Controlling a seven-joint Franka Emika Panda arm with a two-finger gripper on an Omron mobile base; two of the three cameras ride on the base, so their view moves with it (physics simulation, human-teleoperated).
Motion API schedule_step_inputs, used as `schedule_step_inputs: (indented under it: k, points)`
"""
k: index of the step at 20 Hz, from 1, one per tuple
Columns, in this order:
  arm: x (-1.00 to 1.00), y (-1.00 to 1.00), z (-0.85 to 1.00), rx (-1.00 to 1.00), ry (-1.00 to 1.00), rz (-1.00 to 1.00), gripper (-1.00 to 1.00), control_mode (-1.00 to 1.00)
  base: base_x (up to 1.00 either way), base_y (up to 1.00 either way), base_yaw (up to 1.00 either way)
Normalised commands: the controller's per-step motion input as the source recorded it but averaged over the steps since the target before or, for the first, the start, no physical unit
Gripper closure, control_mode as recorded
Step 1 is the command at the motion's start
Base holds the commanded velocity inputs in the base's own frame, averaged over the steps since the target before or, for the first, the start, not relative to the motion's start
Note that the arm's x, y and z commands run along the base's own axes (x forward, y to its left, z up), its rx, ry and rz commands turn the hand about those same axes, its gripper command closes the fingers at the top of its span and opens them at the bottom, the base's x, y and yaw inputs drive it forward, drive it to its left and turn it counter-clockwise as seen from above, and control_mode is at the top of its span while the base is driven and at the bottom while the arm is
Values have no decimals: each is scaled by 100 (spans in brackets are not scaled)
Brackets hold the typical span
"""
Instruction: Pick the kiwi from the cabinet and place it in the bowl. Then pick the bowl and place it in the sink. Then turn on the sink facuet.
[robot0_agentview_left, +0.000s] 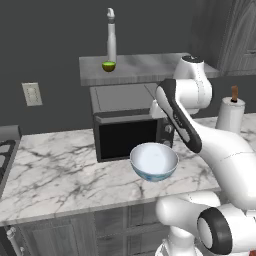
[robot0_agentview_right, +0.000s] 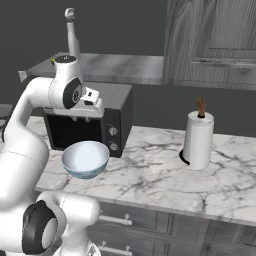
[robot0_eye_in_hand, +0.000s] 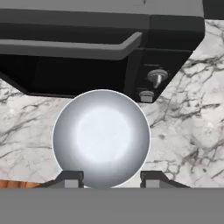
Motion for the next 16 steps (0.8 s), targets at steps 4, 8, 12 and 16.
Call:
schedule_step_inputs:
  k: [4,8,12,16]
  points:
    - [-13,0,0,0,-3,1,-100,-100,0,0,0]
    - [-45,29,28,0,-23,0,-100,-100,0,0,0]
    - [0,100,89,-6,-26,0,-100,-100,0,0,0]
    - [0,96,87,0,-16,0,-100,-100,0,0,0]
